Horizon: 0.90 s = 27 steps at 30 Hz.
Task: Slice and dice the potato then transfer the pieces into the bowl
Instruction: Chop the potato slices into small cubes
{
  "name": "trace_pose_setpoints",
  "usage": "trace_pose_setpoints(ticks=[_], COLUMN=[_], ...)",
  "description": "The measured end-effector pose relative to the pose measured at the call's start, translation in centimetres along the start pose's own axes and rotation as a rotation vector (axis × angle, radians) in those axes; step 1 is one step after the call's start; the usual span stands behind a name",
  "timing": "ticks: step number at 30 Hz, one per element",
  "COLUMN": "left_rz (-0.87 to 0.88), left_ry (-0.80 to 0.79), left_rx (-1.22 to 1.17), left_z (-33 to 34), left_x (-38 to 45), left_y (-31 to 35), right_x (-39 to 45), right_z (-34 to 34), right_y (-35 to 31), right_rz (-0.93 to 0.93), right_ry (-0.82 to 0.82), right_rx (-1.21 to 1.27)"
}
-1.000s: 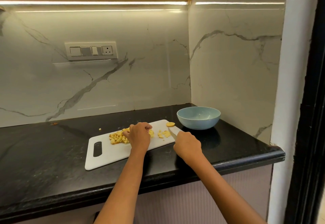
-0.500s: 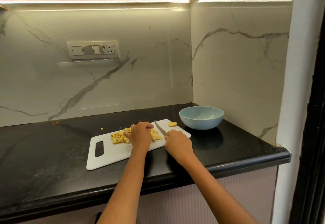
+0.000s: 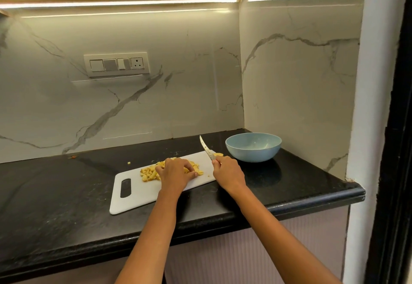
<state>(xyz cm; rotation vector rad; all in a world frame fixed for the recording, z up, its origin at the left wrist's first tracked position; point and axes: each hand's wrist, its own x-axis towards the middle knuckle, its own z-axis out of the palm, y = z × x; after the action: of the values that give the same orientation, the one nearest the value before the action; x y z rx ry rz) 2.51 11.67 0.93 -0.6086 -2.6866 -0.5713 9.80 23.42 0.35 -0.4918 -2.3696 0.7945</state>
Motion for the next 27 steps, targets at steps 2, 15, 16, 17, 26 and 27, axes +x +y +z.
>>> trace_pose_setpoints(ticks=[2, 15, 16, 17, 26, 27], left_rz=[0.008, 0.217, 0.271, 0.309, 0.190, 0.171], left_ry=[0.015, 0.089, 0.055, 0.017, 0.036, 0.044], left_rx=[-0.008, -0.090, -0.096, -0.094, 0.075, 0.078], left_z=[0.1, 0.7, 0.8, 1.0, 1.2, 1.2], left_x=[0.1, 0.1, -0.1, -0.1, 2.0, 2.1], left_y=[0.0, 0.6, 0.8, 1.0, 0.9, 0.9], right_x=[0.1, 0.4, 0.4, 0.5, 1.7, 2.0], right_z=[0.1, 0.3, 0.3, 0.3, 0.8, 0.7], right_y=[0.1, 0.8, 0.8, 0.9, 0.9, 0.9], right_rz=[-0.007, -0.038, -0.044, -0.049, -0.139, -0.158], right_ry=[0.001, 0.103, 0.110, 0.115, 0.199, 0.229], right_rx=[0.016, 0.101, 0.101, 0.104, 0.094, 0.105])
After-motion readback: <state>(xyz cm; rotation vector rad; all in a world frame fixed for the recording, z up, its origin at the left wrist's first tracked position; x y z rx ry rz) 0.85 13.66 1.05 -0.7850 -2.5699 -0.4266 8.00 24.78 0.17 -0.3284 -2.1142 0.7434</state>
